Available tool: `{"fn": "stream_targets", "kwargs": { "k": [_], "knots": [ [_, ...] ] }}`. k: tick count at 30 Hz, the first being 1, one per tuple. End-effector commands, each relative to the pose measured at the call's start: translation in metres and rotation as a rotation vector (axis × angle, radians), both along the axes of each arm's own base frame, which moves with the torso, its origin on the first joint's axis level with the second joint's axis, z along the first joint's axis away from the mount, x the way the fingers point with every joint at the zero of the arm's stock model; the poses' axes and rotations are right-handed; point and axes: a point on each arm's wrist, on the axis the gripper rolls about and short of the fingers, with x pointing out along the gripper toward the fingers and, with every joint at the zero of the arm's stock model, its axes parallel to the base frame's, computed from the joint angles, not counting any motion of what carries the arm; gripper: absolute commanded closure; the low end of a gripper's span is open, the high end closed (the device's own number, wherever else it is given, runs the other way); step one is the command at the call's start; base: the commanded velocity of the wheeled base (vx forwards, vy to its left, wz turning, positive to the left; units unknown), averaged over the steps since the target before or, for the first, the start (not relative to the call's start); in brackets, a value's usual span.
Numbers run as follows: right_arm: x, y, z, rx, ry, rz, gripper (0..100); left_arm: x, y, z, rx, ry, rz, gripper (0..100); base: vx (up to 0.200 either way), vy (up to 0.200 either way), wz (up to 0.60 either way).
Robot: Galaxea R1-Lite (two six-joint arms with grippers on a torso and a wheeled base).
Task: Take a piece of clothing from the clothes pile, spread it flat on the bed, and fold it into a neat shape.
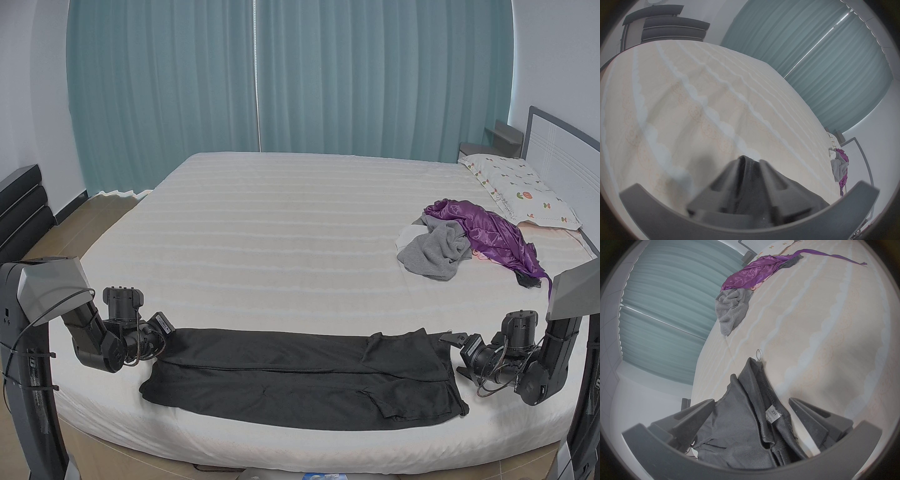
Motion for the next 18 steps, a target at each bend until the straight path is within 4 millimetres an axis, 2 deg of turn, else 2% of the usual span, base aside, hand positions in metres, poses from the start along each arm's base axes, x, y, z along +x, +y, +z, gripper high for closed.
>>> {"fn": "stream_targets", "kwargs": {
  "k": [1,7,12,15,18],
  "knots": [
    [0.000,0.000,-0.001,0.000,0.004,0.001,0,0.000,0.000,0.002,0.000,-0.003,0.001,0,0.000,0.000,0.00],
    [0.000,0.000,-0.001,0.001,0.004,0.001,0,0.000,0.005,0.015,-0.033,-0.036,0.039,0,0.000,0.000,0.00],
    [0.000,0.000,-0.002,0.002,0.009,0.001,0,-0.019,0.012,0.046,-0.076,-0.081,0.025,0,0.000,0.000,0.00],
    [-0.001,0.000,-0.002,0.010,0.012,0.011,0,-0.032,0.008,0.049,-0.104,-0.065,-0.056,0,0.000,0.000,0.00],
    [-0.002,-0.001,-0.002,0.020,0.013,0.020,0,-0.040,0.006,0.043,-0.077,-0.041,-0.136,0,0.000,0.000,0.00]
  ]
}}
